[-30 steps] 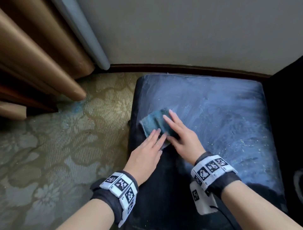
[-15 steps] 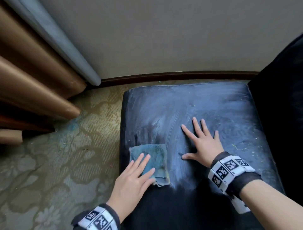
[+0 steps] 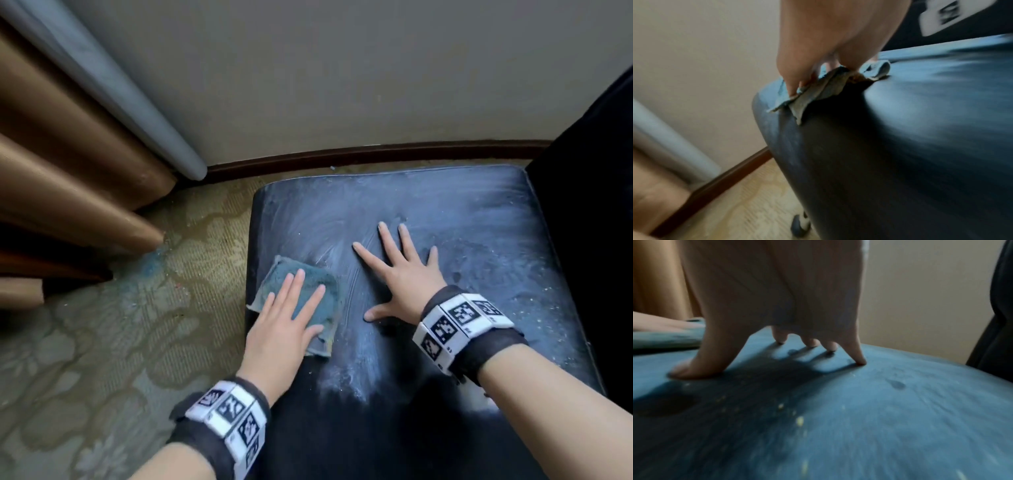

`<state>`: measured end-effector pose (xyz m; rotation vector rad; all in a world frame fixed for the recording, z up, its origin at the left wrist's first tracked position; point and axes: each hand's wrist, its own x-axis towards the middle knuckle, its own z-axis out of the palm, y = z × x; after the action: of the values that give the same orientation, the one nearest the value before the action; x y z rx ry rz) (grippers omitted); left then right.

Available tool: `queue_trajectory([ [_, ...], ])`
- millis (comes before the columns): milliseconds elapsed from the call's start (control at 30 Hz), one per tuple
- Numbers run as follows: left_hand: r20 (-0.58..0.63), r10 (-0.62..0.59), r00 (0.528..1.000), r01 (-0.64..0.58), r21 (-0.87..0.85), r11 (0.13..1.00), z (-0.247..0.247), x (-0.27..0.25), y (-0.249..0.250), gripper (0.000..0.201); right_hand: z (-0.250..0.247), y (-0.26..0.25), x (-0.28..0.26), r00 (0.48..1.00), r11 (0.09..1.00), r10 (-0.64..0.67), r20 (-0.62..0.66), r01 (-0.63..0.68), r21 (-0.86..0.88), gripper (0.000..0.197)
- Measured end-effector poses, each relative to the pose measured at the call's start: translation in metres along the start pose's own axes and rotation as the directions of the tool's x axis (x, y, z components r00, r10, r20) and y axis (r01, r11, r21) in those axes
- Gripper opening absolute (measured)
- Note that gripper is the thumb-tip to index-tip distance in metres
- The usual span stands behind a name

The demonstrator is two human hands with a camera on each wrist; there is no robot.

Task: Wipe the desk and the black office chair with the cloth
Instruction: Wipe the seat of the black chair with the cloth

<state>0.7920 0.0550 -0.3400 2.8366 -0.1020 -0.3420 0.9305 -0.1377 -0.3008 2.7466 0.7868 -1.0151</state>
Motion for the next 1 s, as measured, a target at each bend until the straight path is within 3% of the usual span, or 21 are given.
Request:
queue_trajectory([
  [133,0.055,-0.068,0.996,0.07,-0.041,0.997,-0.015,0.043,-0.015,0.06,0.004,0.004,-0.01,1.0,1.0,-0.018,-0.005,0.018,-0.017,0.108],
  [367,0.059,-0.037,0.998,0.042,-0.074,0.996,0.012,-0.03,0.007,0.051,0.002,0.001,-0.007,1.0,1.0,-0.018,0.006,0.018,-0.001,0.109],
  [500,0.01,-0.081,0.997,0.082,-0.046,0.996,-0.008,0.028,-0.008,0.056,0.003,0.002,-0.007,1.0,1.0,-0.006,-0.003,0.006,-0.006,0.108],
  [600,0.114,-0.181,0.977,0.189,-0.066,0.98,-0.023,0.061,-0.01,0.058,0.005,0.005,-0.007,1.0,1.0,0.018,-0.025,-0.017,0.004,0.107],
  [800,0.086,-0.122,0.989,0.131,-0.113,0.985,0.0,-0.006,0.012,0.06,0.007,0.006,-0.006,0.999,1.0,0.025,-0.037,-0.025,0.019,0.107],
  [1000,0.174,-0.214,0.961,0.241,-0.15,0.959,-0.036,0.098,-0.03,0.06,0.005,0.006,-0.008,0.999,1.0,0.015,-0.03,-0.015,0.003,0.106],
])
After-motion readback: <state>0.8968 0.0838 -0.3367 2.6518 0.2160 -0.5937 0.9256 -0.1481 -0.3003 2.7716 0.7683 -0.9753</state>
